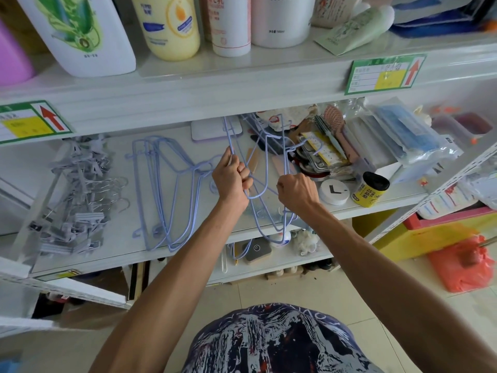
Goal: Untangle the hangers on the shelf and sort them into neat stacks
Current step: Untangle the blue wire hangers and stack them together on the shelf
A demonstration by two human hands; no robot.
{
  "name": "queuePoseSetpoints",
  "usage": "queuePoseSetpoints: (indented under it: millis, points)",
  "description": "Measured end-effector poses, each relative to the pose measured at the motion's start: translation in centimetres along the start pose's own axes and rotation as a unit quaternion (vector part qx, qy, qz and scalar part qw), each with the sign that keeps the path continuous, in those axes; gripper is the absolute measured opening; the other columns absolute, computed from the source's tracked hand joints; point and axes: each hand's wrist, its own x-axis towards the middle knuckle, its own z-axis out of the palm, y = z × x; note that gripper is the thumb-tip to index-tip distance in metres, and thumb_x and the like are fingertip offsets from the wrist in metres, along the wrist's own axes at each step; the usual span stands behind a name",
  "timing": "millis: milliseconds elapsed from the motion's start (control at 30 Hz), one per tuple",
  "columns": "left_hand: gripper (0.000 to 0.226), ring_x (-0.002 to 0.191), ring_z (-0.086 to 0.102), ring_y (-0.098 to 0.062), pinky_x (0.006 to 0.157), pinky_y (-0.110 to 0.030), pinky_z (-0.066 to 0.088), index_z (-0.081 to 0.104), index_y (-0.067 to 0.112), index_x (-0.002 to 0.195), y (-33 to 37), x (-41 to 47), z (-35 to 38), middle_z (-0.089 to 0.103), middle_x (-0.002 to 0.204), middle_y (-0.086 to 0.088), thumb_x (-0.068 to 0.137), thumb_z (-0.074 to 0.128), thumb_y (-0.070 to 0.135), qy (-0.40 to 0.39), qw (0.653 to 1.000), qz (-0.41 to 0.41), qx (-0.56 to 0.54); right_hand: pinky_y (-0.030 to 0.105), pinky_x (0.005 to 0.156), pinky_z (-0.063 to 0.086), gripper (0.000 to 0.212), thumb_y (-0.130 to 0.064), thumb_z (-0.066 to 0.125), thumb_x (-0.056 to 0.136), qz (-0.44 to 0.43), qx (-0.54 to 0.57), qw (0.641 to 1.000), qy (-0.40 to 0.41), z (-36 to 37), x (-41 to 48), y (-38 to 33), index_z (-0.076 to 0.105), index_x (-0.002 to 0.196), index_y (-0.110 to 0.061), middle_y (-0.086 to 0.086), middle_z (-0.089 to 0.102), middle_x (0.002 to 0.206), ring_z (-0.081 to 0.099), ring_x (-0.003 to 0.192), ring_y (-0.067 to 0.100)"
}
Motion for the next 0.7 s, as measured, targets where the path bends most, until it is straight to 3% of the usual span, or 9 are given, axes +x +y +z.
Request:
queuePoseSetpoints:
  millis: [133,367,500,600,700]
  points:
    - [0.038,0.044,0.022,-0.007,0.036,-0.020,0.018,0.056,0.015,0.138,-0.4,-0.3,0.8,0.030,0.058,0.006,0.101,0.048,0.007,0.006,1.000,0.001,-0.025,0.036,0.054,0.053,0.022,-0.018,0.052,0.090,-0.013,0.007,1.000,0.014,-0.1,-0.2,-0.2,0.066,0.076,-0.008,0.012,0.061,0.063,0.059,0.056,0.034]
    - [0.038,0.044,0.018,-0.008,0.035,-0.017,0.017,0.057,0.016,0.136,0.4,0.7,1.1,0.019,0.064,0.003,0.102,0.046,0.006,0.009,0.998,0.011,-0.062,0.029,0.050,0.045,0.021,-0.016,0.051,0.090,-0.017,0.004,0.999,0.038,0.4,-0.5,0.9,0.065,0.077,-0.010,0.008,0.059,0.059,0.053,0.051,0.031]
    - [0.041,0.043,0.017,-0.008,0.034,-0.018,0.016,0.043,0.003,0.143,0.1,1.1,0.8,0.017,0.063,0.004,0.102,0.043,0.006,-0.001,0.998,0.009,-0.069,0.034,0.058,0.053,0.017,-0.026,0.054,0.093,-0.030,0.030,0.999,0.031,1.1,-0.5,1.1,0.066,0.095,-0.015,0.005,0.069,0.070,0.064,0.061,0.031]
    - [0.041,0.043,0.017,-0.007,0.035,-0.019,0.015,0.049,0.008,0.142,-0.6,1.3,1.1,0.017,0.061,0.005,0.101,0.045,0.005,0.006,0.997,0.000,-0.070,0.033,0.052,0.048,0.027,-0.025,0.059,0.090,-0.026,0.083,0.996,0.028,1.6,-0.3,1.3,0.052,0.114,-0.017,0.006,0.066,0.071,0.063,0.062,0.030]
    - [0.041,0.043,0.019,-0.007,0.034,-0.019,0.016,0.054,0.014,0.139,-1.2,1.4,1.1,0.023,0.056,0.007,0.101,0.045,0.004,0.006,0.998,-0.009,-0.068,0.039,0.054,0.048,0.041,-0.011,0.064,0.080,0.025,0.169,0.985,0.032,2.4,-0.2,2.0,0.037,0.111,-0.011,0.012,0.061,0.082,0.058,0.069,0.033]
